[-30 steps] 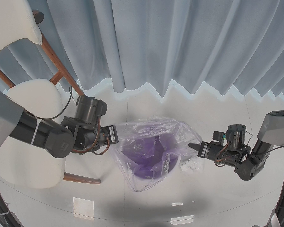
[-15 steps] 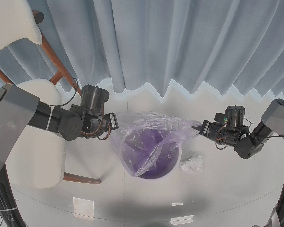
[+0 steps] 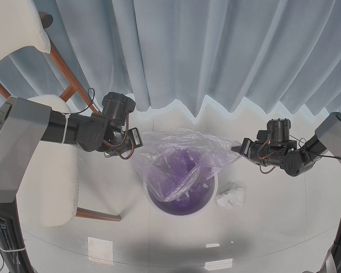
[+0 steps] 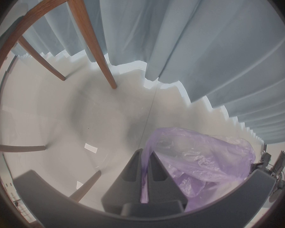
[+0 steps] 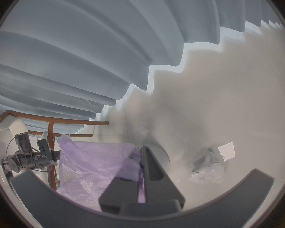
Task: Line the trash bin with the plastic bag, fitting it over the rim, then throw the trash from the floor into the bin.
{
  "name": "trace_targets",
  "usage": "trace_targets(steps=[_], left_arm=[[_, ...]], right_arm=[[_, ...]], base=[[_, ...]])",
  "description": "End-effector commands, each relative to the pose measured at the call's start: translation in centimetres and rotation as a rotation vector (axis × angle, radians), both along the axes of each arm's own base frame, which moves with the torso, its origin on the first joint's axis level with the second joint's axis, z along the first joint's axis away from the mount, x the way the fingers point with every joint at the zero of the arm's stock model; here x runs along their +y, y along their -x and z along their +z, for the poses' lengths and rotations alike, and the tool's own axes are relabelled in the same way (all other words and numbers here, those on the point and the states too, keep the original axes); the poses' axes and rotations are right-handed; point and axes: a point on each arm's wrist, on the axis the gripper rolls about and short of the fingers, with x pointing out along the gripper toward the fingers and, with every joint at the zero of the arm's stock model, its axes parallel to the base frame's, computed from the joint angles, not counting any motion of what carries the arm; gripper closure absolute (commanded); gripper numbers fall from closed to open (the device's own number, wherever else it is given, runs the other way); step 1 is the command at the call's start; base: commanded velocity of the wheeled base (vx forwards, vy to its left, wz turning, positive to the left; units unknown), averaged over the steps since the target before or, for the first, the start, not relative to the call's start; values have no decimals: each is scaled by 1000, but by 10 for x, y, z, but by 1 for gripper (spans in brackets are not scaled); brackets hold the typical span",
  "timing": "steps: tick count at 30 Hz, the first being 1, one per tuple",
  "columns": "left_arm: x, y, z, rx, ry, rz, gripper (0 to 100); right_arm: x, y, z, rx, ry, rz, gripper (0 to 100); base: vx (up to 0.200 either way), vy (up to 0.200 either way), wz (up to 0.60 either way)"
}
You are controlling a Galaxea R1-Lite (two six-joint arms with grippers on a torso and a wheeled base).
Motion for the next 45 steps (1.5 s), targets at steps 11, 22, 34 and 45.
trace_targets(steps=[11,22,34,45], left_arm=[[4,-40,-32,10,-28,90,100],[5,-34,-46,68,-33,108,100],[13,9,-64,202,-98,86,100],[7,36,-93,151,-76,46,100]], right_arm=[[5,-28,5,27,23,-41,100],[5,-17,-9,109,7,-57,100],[7,25,-17,201,23,29,100],[1,54,-43,275,87,65,100]], base=[[0,0,0],[0,0,0],[0,0,0],[0,0,0]])
